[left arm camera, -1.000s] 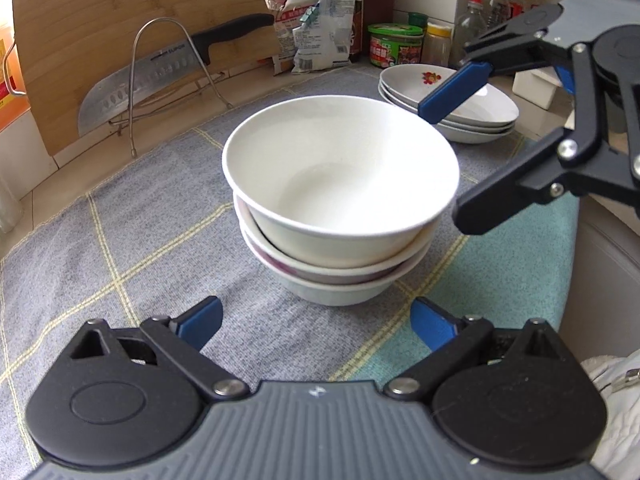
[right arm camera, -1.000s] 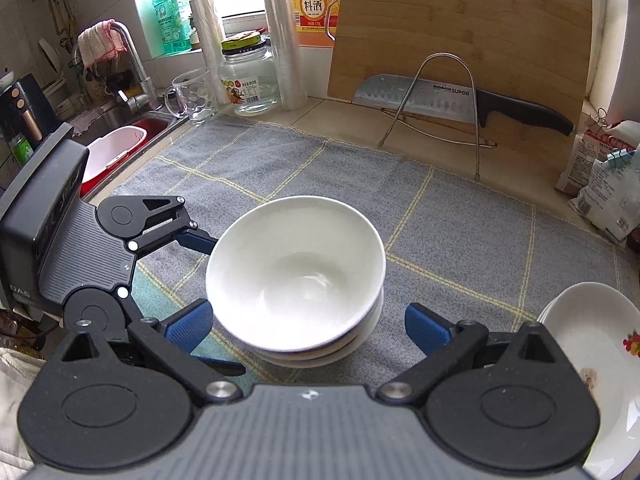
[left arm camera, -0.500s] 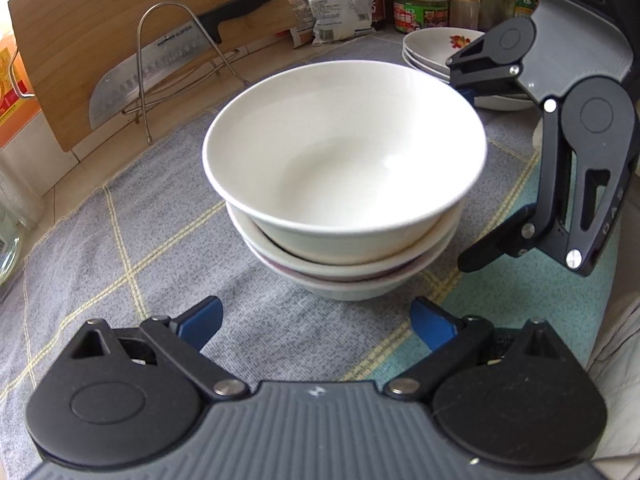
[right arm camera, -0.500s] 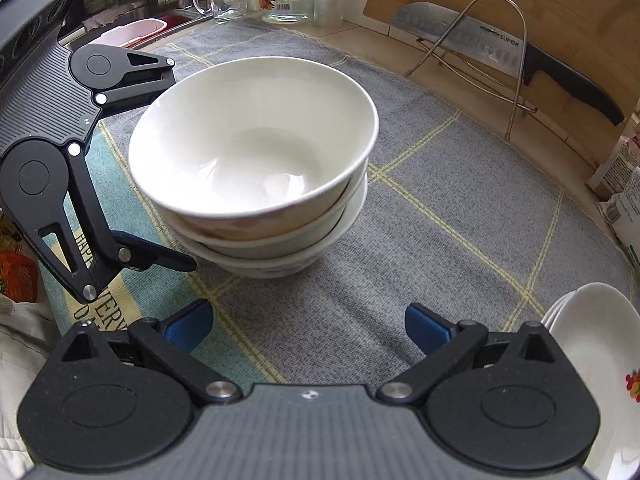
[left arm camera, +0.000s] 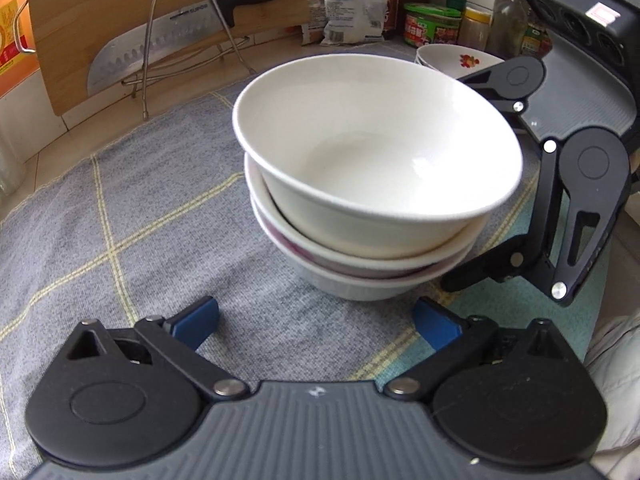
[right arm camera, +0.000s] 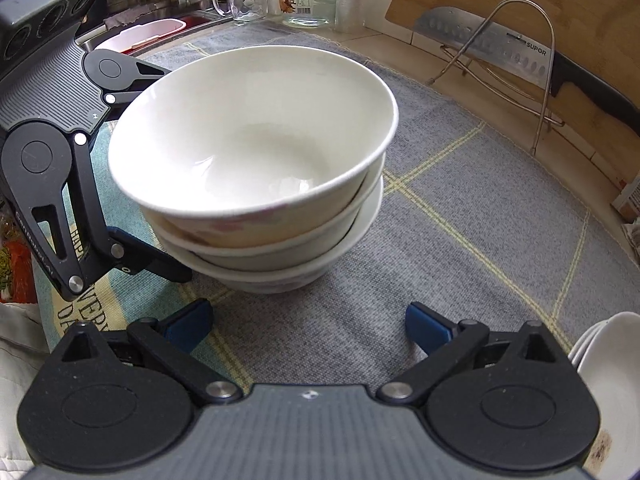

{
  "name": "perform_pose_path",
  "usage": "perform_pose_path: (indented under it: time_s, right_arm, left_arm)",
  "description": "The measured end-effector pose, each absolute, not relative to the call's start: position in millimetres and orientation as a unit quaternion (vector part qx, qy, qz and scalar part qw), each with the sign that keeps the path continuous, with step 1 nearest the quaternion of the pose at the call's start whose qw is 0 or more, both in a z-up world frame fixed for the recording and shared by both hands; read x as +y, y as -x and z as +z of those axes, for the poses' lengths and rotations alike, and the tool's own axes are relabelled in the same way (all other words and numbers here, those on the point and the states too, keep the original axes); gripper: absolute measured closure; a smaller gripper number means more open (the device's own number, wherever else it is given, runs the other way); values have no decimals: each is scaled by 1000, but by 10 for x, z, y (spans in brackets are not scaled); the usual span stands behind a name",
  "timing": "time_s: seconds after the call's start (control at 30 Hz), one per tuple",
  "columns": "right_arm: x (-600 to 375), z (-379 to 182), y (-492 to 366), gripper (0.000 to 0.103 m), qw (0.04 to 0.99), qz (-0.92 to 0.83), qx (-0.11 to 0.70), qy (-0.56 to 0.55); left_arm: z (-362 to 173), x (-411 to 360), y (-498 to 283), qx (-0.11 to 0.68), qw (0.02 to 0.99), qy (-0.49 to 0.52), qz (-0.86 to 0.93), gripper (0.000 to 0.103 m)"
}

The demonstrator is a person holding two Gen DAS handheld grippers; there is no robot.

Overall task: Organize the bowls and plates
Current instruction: 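Grasp the three-bowl stack from opposite sides with both grippers, then lift the bowl stack with both grippers and carry it toward the plate stack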

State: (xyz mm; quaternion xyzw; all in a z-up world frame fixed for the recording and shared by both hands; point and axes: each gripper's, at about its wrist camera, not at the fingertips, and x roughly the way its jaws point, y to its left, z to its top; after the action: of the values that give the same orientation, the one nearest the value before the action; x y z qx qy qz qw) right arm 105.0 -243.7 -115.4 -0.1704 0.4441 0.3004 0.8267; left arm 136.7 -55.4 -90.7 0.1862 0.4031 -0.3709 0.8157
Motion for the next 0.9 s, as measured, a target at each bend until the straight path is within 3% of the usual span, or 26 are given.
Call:
perform_pose_path:
  time_s: [0.43, 0.9]
  right_arm:
    - [-2260, -1124, -1112, 0, 824, 264, 471, 171]
    - [-2113, -979, -1156, 0, 803, 344, 418, 248]
  left_arm:
    - [-967, -532, -1482, 369, 792, -208, -439, 1]
    - [-931, -574, -1600, 290, 714, -301, -561, 3]
